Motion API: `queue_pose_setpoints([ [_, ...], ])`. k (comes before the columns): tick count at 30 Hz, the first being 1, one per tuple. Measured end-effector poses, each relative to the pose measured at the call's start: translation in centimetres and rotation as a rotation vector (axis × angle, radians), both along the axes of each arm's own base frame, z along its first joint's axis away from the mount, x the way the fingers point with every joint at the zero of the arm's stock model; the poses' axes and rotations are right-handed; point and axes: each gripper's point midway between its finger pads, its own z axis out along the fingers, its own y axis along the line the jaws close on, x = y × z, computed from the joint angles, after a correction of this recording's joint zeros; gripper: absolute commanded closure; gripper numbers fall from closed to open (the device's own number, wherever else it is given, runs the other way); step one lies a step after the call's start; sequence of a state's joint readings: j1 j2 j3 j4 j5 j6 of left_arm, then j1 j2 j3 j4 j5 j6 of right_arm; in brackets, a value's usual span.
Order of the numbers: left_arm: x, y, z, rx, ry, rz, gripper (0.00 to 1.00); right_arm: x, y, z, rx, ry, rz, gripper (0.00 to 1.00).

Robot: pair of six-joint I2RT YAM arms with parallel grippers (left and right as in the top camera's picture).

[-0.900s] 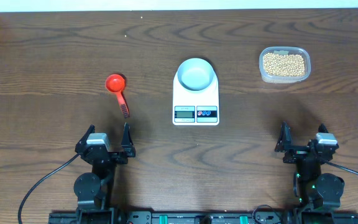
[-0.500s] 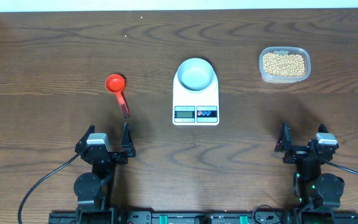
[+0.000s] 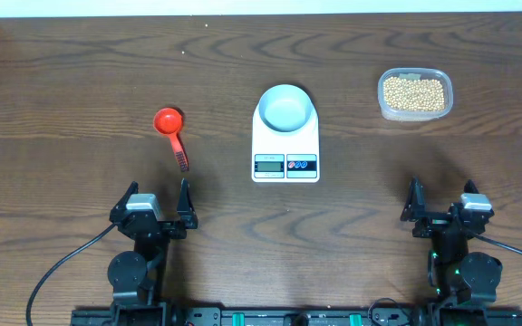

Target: Scoop item into bowl and weigh 50g on scale

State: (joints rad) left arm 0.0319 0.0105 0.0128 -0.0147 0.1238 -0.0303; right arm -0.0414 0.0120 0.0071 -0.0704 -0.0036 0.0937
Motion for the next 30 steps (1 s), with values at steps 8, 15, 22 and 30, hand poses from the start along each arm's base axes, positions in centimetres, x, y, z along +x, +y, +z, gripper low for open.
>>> queue_pose_setpoints([
  [8, 0.0, 0.0, 0.0, 0.0, 0.0, 0.0, 0.02, 0.0, 0.0, 0.0, 0.0, 0.0, 0.0, 0.01],
  [15, 0.0, 0.0, 0.0, 0.0, 0.0, 0.0, 0.02, 0.0, 0.0, 0.0, 0.0, 0.0, 0.0, 0.01],
  [22, 0.0, 0.0, 0.01, 0.0, 0.0, 0.0, 0.02, -0.01, -0.24, 0.01, -0.009, 0.0, -0.013, 0.01],
  [30, 0.0, 0.0, 0.01, 0.0, 0.0, 0.0, 0.02, -0.02, -0.46, 0.03, -0.018, 0.0, -0.025, 0.01],
])
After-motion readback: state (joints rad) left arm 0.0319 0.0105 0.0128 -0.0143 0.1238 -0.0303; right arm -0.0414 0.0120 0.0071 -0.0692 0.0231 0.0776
